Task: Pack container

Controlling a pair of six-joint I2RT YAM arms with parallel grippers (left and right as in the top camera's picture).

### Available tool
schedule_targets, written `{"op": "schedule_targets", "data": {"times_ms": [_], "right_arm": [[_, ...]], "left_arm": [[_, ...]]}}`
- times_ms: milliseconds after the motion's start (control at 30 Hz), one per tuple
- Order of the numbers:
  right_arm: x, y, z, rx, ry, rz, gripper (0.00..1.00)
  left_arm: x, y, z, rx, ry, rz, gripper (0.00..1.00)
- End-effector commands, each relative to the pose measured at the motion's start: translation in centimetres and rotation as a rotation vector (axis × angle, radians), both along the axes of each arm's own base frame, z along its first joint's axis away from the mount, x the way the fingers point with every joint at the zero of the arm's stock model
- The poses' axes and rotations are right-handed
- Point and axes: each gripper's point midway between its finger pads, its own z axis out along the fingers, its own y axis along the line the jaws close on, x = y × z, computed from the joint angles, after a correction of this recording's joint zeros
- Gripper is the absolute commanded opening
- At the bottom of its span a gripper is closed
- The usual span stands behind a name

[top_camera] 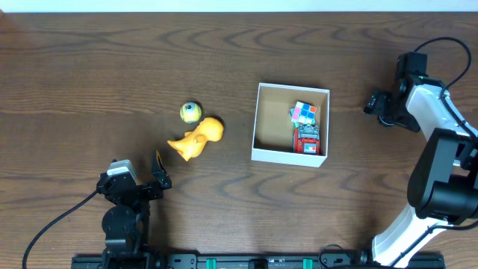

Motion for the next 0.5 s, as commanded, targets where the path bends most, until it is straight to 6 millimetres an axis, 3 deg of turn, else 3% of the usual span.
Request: {"op": "schedule_targets", "data": {"times_ms": [0, 333, 467], "right_arm": [[0.21, -0.28, -1.18, 0.018, 0.016, 0.003, 0.99], [0.28, -1.15, -1.82, 0.025, 0.011, -0.019, 0.99], [0.39, -1.09, -1.88, 0.056, -0.001, -0.022, 0.88]], "left_arm": [[0.04, -0.22, -1.44, 0.015, 0.033, -0.015, 0.98], [0.04, -0.22, -1.44, 0.015, 0.033, -0.015, 0.98], [0.04, -0.22, -1.44, 0.015, 0.033, -0.015, 0.98]]}}
